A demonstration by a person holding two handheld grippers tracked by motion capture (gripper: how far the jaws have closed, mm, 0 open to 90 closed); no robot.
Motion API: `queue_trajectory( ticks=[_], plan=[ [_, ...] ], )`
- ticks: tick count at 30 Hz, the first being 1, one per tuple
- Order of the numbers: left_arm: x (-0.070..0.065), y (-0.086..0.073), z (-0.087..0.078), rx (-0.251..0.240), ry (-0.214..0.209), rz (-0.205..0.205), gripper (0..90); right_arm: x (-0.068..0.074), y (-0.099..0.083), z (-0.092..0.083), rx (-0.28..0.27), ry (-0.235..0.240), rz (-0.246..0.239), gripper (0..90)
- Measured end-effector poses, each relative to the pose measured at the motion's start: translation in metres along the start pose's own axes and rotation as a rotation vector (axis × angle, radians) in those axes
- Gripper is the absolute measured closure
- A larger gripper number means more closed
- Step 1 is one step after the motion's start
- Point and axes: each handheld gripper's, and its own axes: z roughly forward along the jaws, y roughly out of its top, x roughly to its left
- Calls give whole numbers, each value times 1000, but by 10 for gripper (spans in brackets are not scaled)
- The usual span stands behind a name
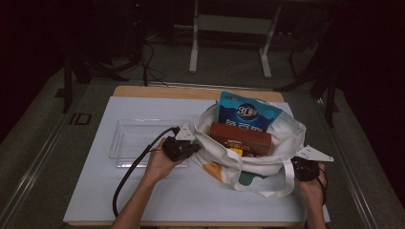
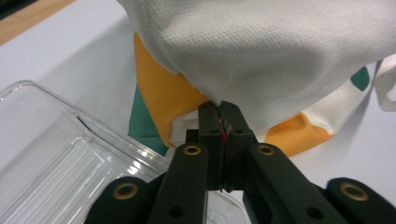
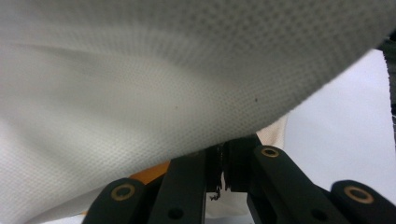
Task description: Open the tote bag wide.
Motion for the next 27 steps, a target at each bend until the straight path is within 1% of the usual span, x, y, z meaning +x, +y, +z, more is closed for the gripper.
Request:
queue_trajectory(
  ticks=[2, 4, 6, 8, 12, 14, 17, 19, 22, 23, 25, 27],
  plan=[
    [1, 0, -5, -8, 6, 2, 800, 0, 1, -1, -1, 0, -3, 872],
    [3, 0, -11, -24, 18, -3, 778, 0, 2, -1, -4, 1, -7, 873],
    [6, 0, -19, -44, 13, -5, 751, 1, 3, -2, -4, 0, -10, 873],
    [8, 1, -25, -56, 20, -5, 740, 1, 3, -2, -4, 0, -10, 873],
    [12, 3, -34, -84, 19, -5, 723, 1, 3, -2, -5, 0, -9, 873],
    [13, 4, -37, -91, 22, -5, 713, 0, 3, -1, -5, 0, -8, 873],
    [16, 5, -41, -121, 13, -18, 702, 0, 3, -1, -2, 1, -7, 873],
    [17, 8, -43, -131, 15, -18, 695, 0, 3, -1, -2, 2, -10, 873],
    [20, 13, -44, -136, 17, -15, 693, 0, 3, -1, -2, 3, -12, 873],
    [20, 14, -44, -139, 12, -15, 695, 0, 4, -1, -1, 4, -11, 873],
    [21, 17, -43, -133, 7, -4, 695, 0, 4, -1, 2, 5, -12, 873],
    [21, 20, -40, -127, 5, -1, 687, -1, 4, -1, 4, 7, -13, 872]
  ],
)
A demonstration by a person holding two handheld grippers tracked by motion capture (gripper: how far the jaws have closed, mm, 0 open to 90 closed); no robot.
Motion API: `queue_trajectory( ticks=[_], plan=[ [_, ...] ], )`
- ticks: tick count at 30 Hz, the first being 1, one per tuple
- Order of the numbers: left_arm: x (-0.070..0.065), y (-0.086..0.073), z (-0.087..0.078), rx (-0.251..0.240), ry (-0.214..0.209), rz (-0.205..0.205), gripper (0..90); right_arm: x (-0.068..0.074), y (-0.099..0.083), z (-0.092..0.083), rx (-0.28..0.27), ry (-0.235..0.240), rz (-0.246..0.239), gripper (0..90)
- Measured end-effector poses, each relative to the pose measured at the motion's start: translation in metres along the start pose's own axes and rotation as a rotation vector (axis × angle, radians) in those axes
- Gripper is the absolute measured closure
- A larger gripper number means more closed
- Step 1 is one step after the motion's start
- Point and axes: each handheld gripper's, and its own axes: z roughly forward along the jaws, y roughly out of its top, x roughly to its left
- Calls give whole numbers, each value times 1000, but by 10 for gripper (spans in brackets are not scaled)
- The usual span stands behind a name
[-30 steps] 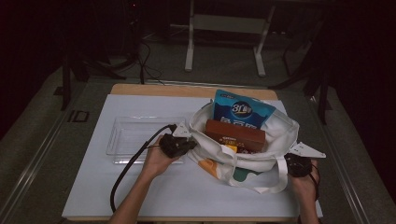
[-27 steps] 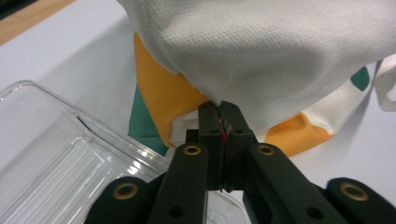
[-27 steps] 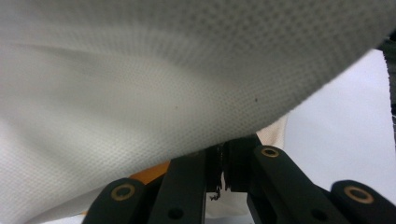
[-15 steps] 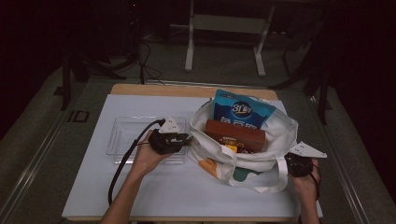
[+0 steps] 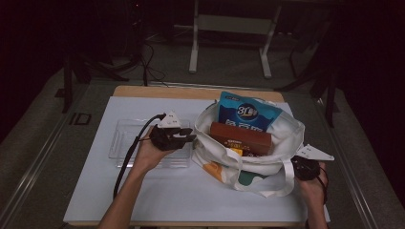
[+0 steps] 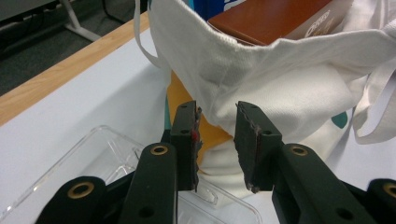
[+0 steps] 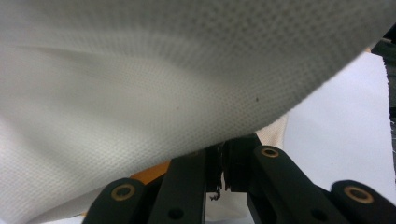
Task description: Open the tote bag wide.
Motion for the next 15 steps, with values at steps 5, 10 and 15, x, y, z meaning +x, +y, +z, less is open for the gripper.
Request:
queue_trajectory(
  ticks=[5, 10, 15],
  plan=[
    [-1, 3, 8, 24, 3, 15, 756, 0, 1, 0, 4, 4, 1, 873],
    [-3, 3, 10, 60, 19, 39, 861, -1, 0, 1, 8, 7, 2, 873],
    [-5, -1, 14, 99, 25, 44, 875, -1, -3, 3, 11, 11, 11, 873]
  ],
)
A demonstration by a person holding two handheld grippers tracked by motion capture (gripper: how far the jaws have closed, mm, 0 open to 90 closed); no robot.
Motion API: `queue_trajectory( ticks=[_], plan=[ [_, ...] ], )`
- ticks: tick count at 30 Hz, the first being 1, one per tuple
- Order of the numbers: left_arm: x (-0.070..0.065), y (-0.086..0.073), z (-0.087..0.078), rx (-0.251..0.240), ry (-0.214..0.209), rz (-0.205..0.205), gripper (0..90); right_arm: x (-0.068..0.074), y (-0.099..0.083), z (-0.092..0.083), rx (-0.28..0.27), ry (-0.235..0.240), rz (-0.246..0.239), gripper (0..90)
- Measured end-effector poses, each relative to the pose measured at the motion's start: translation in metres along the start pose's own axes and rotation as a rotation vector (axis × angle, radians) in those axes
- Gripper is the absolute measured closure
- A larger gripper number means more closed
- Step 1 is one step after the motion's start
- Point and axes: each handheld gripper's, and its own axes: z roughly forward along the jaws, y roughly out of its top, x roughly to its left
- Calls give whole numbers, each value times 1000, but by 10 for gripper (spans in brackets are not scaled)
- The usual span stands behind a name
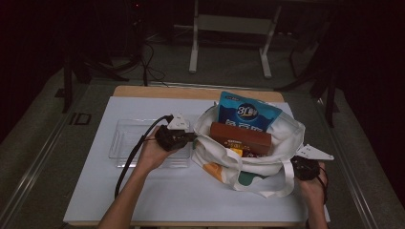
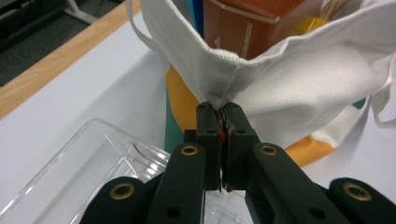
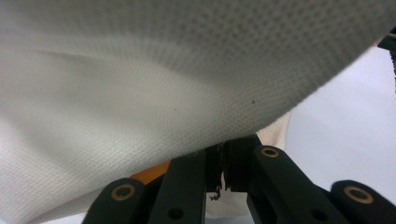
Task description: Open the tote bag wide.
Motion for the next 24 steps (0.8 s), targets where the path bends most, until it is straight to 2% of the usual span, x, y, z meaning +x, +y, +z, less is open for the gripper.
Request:
queue_trajectory(
  ticks=[7, 12, 19, 24],
  plan=[
    [-2, -8, 9, 43, 3, 4, 878, 0, -4, 2, 15, 13, 14, 873],
    [-2, -6, 6, 30, 4, -3, 877, -1, -1, -2, 12, 0, 26, 837],
    [-1, -6, 4, 25, 0, -6, 877, -4, -1, -22, -7, 5, 55, 774],
    [0, -6, 3, 22, -1, -7, 877, -5, 1, -40, -17, 8, 45, 733]
  ],
)
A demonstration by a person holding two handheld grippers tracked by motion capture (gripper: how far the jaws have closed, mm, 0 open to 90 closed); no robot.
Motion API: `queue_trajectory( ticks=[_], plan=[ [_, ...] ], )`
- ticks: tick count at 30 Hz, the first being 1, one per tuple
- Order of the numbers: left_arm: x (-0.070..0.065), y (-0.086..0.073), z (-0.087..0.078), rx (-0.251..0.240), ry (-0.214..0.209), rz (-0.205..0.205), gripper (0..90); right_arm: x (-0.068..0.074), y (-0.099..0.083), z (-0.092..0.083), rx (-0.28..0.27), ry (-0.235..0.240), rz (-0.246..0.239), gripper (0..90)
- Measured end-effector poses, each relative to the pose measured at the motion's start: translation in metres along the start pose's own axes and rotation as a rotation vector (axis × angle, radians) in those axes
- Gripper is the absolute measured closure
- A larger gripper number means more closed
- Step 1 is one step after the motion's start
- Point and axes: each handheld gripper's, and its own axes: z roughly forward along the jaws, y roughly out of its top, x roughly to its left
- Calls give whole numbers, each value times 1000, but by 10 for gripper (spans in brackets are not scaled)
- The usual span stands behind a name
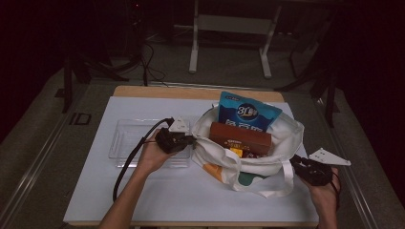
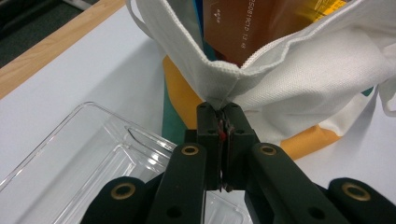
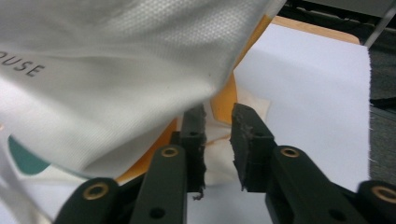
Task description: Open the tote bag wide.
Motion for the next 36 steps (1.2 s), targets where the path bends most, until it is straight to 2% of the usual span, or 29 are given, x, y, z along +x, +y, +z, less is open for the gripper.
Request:
queue_trajectory(
  ticks=[5, 8, 13, 15, 18, 21, 24, 26, 28, 30, 33, 36],
  plan=[
    [0, 0, -1, 2, 1, 1, 877, 3, 2, -12, 1, 10, -10, 715],
    [0, 1, -1, 3, 1, 1, 877, 1, 3, -20, -44, 34, 18, 694],
    [0, 1, -1, 6, -1, 2, 878, -4, 8, -18, -80, 55, 54, 674],
    [0, 0, 0, 7, -2, 0, 878, -6, 10, -15, -85, 73, 64, 712],
    [0, -1, 0, 22, -6, 5, 880, -4, 11, -9, -66, 71, 45, 829],
    [-2, -3, 2, 44, -4, 23, 881, 0, 9, -7, -65, 71, 32, 875],
    [-4, -4, 5, 69, 5, 33, 881, 3, 7, -6, -43, 50, 13, 885],
    [-5, -5, 8, 90, 9, 44, 882, 4, 6, -6, -36, 55, 13, 886],
    [-8, -6, 12, 119, 21, 73, 882, 5, 5, -3, -17, 56, -2, 888],
    [-10, -6, 13, 120, 21, 73, 882, 7, 3, 0, 5, 57, -8, 889],
    [-12, -4, 16, 132, 26, 85, 882, 10, -1, 6, 53, 34, -36, 892],
    [-14, -4, 19, 138, 27, 89, 881, 11, -4, 13, 90, 23, -41, 893]
  ],
)
